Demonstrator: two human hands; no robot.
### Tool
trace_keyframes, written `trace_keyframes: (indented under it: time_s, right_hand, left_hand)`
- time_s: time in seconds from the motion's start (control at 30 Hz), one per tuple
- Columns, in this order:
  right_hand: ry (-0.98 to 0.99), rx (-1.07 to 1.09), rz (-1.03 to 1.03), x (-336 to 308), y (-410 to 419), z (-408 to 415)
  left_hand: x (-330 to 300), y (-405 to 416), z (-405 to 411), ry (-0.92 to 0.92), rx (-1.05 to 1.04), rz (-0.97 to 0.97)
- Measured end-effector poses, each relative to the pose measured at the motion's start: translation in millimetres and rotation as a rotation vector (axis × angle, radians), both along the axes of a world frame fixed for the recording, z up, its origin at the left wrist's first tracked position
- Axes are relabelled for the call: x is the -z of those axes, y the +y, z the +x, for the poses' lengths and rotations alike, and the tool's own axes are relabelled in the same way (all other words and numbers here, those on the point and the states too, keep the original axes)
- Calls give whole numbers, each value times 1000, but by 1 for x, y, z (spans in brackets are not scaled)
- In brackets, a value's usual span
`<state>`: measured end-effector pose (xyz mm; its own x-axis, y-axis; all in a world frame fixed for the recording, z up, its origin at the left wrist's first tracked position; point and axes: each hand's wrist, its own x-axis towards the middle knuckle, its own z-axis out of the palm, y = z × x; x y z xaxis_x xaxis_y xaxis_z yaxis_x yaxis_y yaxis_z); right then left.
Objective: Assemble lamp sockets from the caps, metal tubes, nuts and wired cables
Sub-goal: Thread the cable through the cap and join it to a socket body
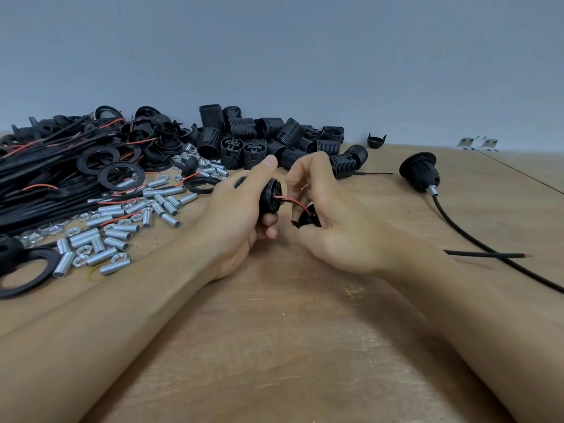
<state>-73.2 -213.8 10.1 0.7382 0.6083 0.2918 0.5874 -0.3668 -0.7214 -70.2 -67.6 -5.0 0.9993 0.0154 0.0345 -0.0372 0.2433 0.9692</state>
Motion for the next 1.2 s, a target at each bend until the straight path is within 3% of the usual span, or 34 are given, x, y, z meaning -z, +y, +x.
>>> trace_keyframes:
  time_s: [0.2, 0.33, 0.57, 0.87, 1.2]
  right_hand:
    - [8, 52, -104, -16, -13, -4]
    - [128, 39, 14, -18, -15, 0]
    - [188, 56, 51, -15, -15, 3]
    - [135, 67, 95, -17, -10, 2]
    - [201, 108, 180, -14, -11, 6]
  left_hand:
    - [2, 1, 3, -1, -34, -12]
    - [2, 3, 4, -10, -47, -16]
    - [3, 5, 6, -8, -55, -19]
    - [4, 4, 5, -13, -48, 37]
    - [2, 4, 3, -5, -46, 23]
